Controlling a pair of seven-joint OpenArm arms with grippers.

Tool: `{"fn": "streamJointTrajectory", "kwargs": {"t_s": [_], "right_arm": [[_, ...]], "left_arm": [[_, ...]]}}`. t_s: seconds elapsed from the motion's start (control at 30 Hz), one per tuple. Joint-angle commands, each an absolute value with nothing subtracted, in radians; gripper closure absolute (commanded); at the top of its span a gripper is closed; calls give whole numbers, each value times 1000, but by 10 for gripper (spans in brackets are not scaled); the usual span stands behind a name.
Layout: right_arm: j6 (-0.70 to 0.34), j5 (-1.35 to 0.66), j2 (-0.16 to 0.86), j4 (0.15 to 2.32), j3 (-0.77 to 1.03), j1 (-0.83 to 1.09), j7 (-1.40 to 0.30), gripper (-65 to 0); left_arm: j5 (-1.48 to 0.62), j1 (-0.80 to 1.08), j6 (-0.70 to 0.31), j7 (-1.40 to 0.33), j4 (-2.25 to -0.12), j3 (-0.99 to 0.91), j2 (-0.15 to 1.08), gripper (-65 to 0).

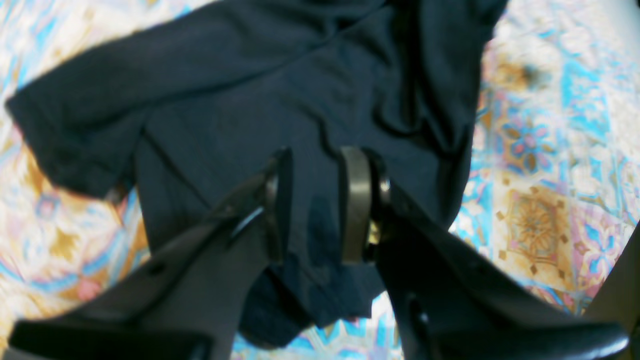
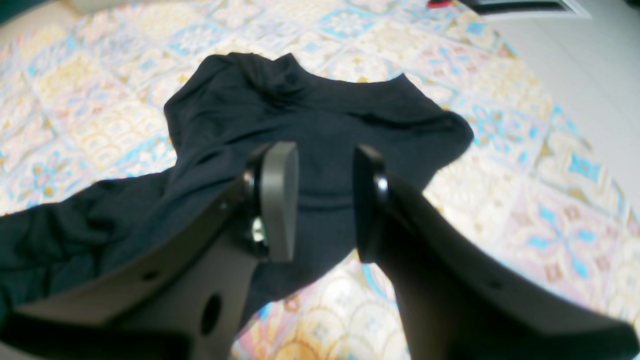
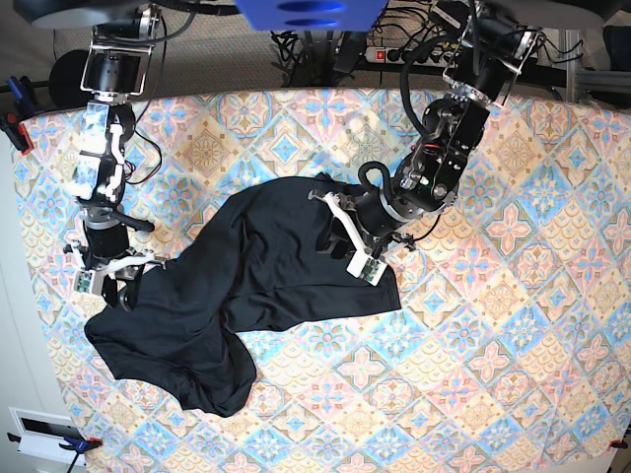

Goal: Layout the t-shirt on the table in an organized manner, then fold the t-shirt properly
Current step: 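Move the left gripper to the shirt's middle and grasp a shoulder edge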

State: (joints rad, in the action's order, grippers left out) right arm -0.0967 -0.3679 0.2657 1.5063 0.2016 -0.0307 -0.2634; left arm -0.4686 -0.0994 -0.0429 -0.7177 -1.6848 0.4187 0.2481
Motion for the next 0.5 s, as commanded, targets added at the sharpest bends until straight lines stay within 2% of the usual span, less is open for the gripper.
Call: {"fn": "streamJointTrajectory", "kwargs": {"t_s": [0.0,0.17,0.27,0.37,0.47], "right_arm": [[-99,-383,282,1524,208,-33,-243,-182],[-99,-386,282,1517,203,-36,-243,-182],[-101,-386,286,1458,199,-38,-246,-182],[-104,-386,298,1368,199,-143,-297,-182],[-105,-386,300,1265,199,-260,-321,-184]], "left_arm": [[-470,-114,-44,-700,-1701,410,232,-159],[-433,-143,-44,-690,-1606,414,211,-159],[-394,-156,-44,-613,-1484,414,202,-159],[-389,-153,-44,-591,-1400,414,202,-159],[-387,-97,-44,-595,-1409,409,220,-159]]}}
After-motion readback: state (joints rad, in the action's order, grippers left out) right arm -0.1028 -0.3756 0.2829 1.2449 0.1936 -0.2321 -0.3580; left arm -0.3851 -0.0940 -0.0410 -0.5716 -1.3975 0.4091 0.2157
